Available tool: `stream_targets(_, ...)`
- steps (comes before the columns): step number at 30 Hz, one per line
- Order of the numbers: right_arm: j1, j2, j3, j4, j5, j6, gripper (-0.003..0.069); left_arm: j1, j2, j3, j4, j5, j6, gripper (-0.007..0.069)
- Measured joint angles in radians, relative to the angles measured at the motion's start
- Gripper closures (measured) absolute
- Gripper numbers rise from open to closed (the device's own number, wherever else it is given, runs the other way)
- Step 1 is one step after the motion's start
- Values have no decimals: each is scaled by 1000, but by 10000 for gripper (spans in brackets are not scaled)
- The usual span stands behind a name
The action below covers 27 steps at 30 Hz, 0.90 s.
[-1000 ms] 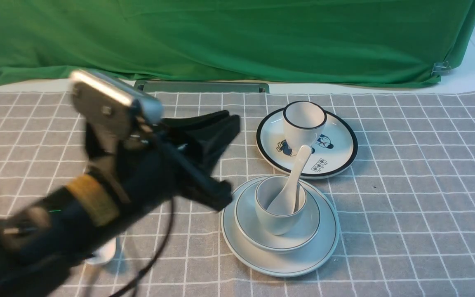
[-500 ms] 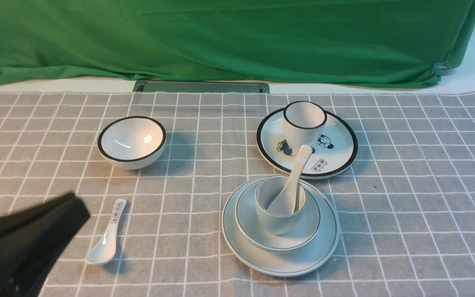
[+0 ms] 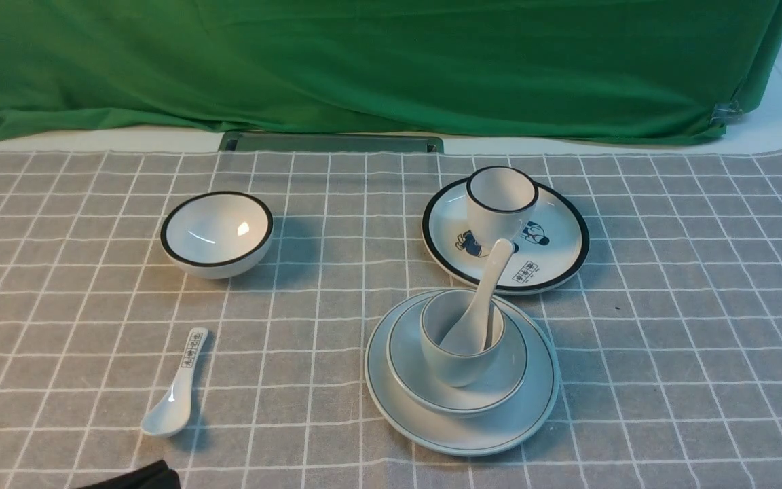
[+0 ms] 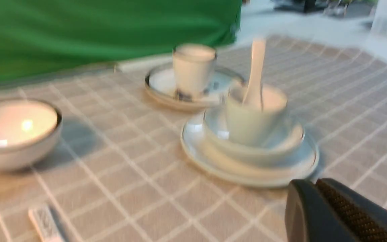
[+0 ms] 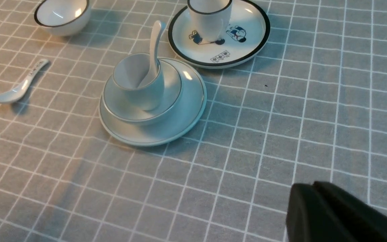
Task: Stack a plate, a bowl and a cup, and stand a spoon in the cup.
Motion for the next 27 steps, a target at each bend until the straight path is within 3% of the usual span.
stream_targets(4, -48, -8, 5, -8, -24, -10, 599, 0, 0, 3, 0, 59, 0, 613)
stream_targets(9, -245, -51, 67, -9, -135, -106, 641, 0, 0, 3, 0, 76, -3, 613)
stream_targets(13, -452, -151, 327, 121, -464, -321, 642, 0, 0, 3, 0, 76, -3, 612)
stream_targets(15, -508, -210, 502, 172, -639, -364, 642, 0, 0, 3, 0, 78, -3, 612)
stream_targets(21, -535, -340, 884, 189, -891, -378, 642, 0, 0, 3, 0, 78, -3, 612)
stream_targets(27, -536, -352, 930, 184, -840, -370, 642, 0, 0, 3, 0, 78, -3, 612)
